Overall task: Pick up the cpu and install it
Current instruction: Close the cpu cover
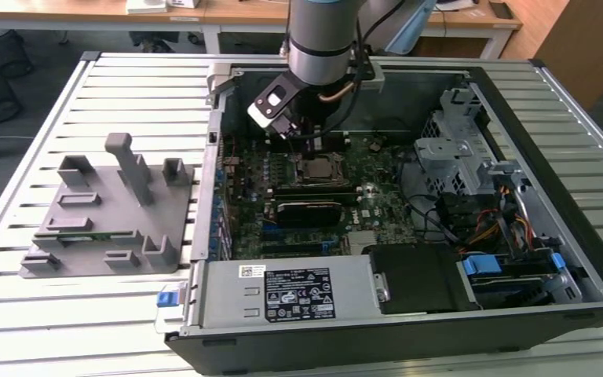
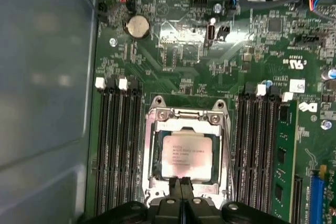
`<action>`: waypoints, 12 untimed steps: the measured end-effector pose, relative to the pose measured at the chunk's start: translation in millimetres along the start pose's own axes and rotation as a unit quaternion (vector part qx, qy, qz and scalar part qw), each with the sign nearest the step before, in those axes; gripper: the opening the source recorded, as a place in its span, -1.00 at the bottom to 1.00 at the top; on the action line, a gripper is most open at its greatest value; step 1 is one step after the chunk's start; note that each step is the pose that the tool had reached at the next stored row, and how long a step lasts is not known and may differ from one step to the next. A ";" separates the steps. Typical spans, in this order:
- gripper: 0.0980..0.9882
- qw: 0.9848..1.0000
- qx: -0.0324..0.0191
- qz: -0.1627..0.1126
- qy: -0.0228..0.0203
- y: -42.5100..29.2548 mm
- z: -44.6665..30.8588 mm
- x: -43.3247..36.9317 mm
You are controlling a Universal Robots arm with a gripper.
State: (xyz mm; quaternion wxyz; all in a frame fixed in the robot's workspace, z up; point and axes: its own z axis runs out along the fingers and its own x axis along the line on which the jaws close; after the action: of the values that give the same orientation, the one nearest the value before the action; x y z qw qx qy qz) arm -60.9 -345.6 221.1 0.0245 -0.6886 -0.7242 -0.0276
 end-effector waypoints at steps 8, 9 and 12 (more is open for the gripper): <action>-0.98 1.000 0.000 0.000 0.000 -3.8 11.4 -0.7; -0.98 1.000 0.000 0.000 0.000 -3.9 12.6 -0.7; -0.98 1.000 0.000 0.000 0.000 -4.2 16.2 -1.0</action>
State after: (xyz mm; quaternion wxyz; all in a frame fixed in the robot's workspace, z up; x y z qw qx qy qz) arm -65.1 -345.6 204.9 0.0245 -0.6884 -0.7244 -0.0275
